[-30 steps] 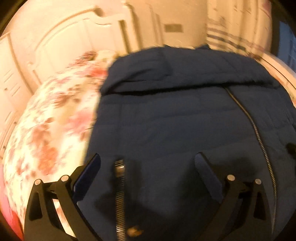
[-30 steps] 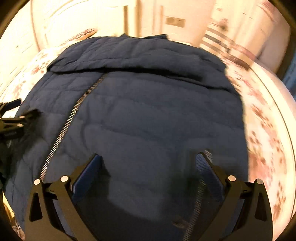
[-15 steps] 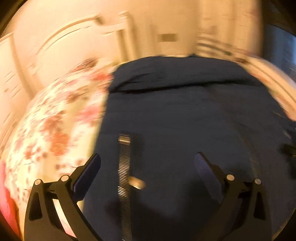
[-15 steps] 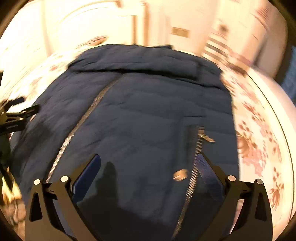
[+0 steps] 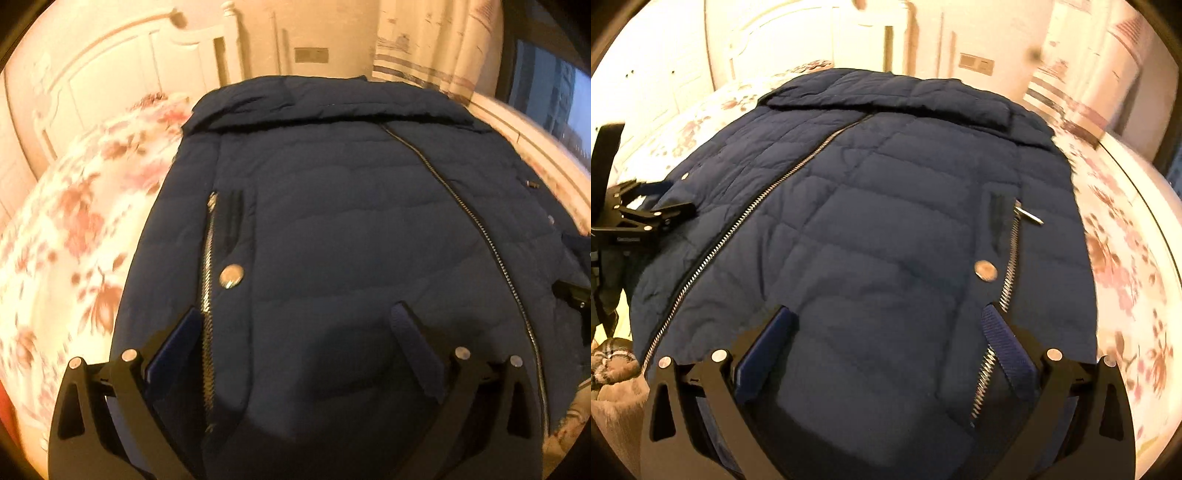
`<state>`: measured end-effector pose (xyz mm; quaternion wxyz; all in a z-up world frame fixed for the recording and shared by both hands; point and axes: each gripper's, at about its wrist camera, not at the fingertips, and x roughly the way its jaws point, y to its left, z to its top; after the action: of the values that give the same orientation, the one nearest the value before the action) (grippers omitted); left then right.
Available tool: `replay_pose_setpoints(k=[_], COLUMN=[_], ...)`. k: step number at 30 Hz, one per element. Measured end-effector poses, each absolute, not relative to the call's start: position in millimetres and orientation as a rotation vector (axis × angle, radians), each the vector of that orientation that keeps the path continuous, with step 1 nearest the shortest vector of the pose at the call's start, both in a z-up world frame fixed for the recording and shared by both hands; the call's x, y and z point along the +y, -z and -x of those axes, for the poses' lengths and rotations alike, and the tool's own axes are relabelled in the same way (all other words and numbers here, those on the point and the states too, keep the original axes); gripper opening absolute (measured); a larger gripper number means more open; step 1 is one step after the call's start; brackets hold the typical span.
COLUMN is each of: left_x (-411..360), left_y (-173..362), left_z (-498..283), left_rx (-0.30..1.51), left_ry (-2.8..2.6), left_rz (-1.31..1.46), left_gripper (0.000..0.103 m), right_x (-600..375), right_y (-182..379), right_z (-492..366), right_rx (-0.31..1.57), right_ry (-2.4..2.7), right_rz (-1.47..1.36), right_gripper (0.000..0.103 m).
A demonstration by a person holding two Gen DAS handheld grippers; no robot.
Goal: Fold large clothes
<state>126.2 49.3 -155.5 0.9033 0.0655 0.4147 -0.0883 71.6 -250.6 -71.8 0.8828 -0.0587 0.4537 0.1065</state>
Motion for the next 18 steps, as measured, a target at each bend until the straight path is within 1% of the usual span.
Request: replay_pose_setpoints(k=[3,8,11,12,14,18], left_x=[52,29,6,7,19,27], left_y=[145,126,150,156,159,156], left_z=[-112,-77,-72,-75,-80,-81], left_rx=[0.806,0.719,0.754,0.766,0.788,0.794], left_ry=[0.129,0.248,0.238,0.234,0.273,0.268], left_rz=[-0.166,-0.235,-0.359,-0.354,-0.258,-0.261], left_gripper=[0.1,0.101,0.101,0.101,0.101,0.101], right_x=[-257,-229,-207,-206,-211,-212], right_y=[68,51,63,71,74,69], right_z=[-65,-37,-29,-30,-31,-30], right_rx=[0.955,0.874,0.89,0.906,0.9,0.913], right_ry=[-0.18,-0.261,-0.321,-0.313,-0.324,-0.317], right_rz=[0.088,0.144,0.214,0.225,0.178,0.199], right_gripper=[0.098,0.098,0.098,0.098,0.099,0.098])
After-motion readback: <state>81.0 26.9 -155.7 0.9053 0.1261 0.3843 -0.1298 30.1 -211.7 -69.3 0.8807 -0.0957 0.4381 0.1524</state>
